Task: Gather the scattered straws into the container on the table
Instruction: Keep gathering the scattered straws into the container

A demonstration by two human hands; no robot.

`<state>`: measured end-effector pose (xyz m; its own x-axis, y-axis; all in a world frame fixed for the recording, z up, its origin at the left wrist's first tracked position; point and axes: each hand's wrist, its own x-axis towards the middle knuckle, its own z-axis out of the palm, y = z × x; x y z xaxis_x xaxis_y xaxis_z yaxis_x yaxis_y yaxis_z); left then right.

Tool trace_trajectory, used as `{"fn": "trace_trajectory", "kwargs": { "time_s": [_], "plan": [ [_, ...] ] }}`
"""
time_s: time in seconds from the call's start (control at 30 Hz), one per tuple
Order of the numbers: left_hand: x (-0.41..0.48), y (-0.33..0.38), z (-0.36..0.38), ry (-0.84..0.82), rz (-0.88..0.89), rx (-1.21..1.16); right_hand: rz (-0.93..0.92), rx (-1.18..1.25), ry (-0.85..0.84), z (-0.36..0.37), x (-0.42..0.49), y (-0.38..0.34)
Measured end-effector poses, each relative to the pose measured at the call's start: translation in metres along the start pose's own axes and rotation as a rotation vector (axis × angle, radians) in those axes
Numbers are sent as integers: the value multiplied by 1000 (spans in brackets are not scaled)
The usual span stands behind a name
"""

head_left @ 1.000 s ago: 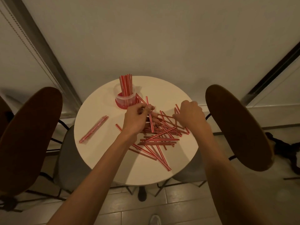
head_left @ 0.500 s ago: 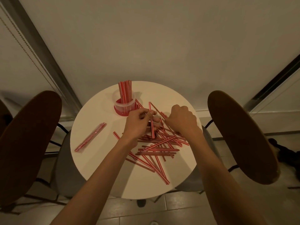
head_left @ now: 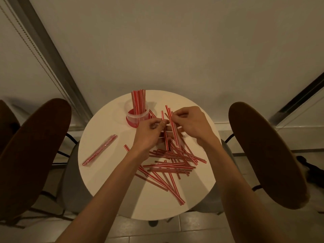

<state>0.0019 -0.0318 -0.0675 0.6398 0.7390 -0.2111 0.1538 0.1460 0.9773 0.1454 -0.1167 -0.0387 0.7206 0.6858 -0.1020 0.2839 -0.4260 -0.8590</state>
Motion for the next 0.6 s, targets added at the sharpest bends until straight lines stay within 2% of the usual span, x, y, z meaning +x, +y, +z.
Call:
{"fn": "trace_trajectory", "kwargs": {
  "time_s": [0.3, 0.47, 0.6],
  "plan": [
    [2, 4, -10, -9, 12, -43, 20, 138, -39, 17, 0, -8],
    [3, 13, -17, -19, 50, -30, -35, 249, -72, 16, 1, -16],
    [8, 28, -27, 32, 94, -38, -62, 233, -4, 16, 14, -20]
  ]
}}
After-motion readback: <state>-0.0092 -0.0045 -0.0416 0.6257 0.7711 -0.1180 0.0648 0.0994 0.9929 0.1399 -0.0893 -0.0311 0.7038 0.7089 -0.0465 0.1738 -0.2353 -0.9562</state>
